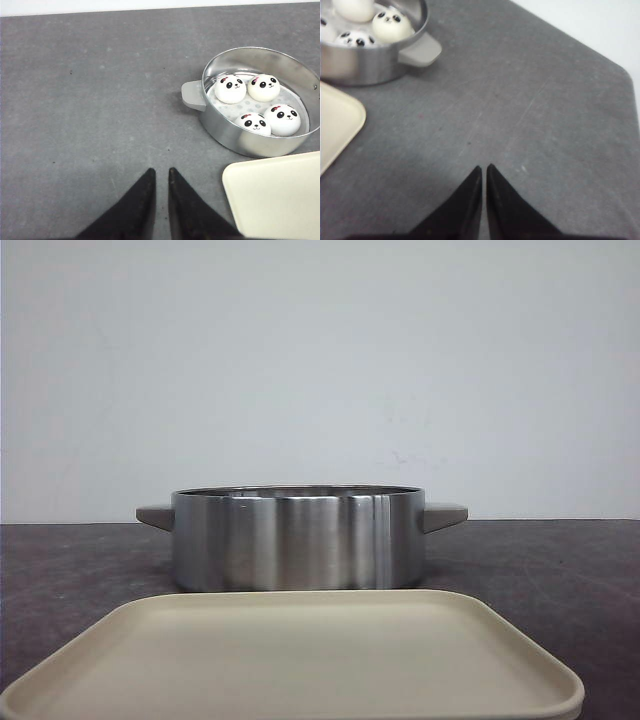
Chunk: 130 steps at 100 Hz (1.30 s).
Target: Steam buns
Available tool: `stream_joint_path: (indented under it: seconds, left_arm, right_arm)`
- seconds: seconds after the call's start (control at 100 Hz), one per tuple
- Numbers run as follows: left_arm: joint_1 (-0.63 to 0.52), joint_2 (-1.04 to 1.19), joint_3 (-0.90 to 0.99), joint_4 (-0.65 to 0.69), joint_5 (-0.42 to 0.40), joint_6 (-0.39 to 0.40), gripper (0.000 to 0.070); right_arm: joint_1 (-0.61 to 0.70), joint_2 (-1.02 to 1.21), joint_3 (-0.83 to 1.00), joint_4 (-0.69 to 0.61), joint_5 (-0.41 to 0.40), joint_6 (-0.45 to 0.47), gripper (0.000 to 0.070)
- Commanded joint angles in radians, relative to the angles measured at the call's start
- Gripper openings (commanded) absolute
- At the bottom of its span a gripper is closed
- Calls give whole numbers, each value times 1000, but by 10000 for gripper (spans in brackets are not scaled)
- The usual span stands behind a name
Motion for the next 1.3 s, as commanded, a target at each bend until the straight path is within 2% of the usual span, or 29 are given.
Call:
stream_joint_path:
  seconds: [0.0, 0.25, 0.4, 0.47, 0.55, 0.7, 0.79, 0.87, 0.95, 1.21, 1.29]
  left_arm:
    - [-11, 8, 17, -19, -3, -3, 0]
    - [-11, 8, 17, -19, -3, -3, 0]
    - [-11, 8, 17, -19, -3, -3, 0]
    - [-11, 8, 17, -19, -3, -3, 0]
    - [-11, 8, 17, -19, -3, -3, 0]
    - [-11, 8, 17, -19, -3, -3, 0]
    - [-11, 8, 17, -19, -3, -3, 0]
    - [-11, 8, 17, -19, -3, -3, 0]
    - [-11, 8, 17, -19, -3, -3, 0]
    - [-11, 8, 17, -19, -3, -3, 0]
    - [-11, 8, 17, -19, -4, -3, 0]
  right_arm:
    - [-1, -20, 11, 2, 13, -15, 8]
    - [-69, -100, 11, 0, 3, -26, 8]
    - [-153, -103, 10, 49, -133, -24, 7]
    - [-218, -103, 7, 106, -171, -23, 8]
    - [-327, -102, -26, 264, -207, -29, 7]
    - [-539, -130, -213, 705, -280, -61, 8]
    - [-648, -157, -357, 946, -398, -60, 7]
    - [-726, -173, -458, 1068, -510, -50, 8]
    - [-781, -177, -525, 1088, -562, -48, 8]
    - [-852, -295, -719, 1168, -560, 6, 8]
    - [-851, -355, -731, 1070, -558, 13, 7]
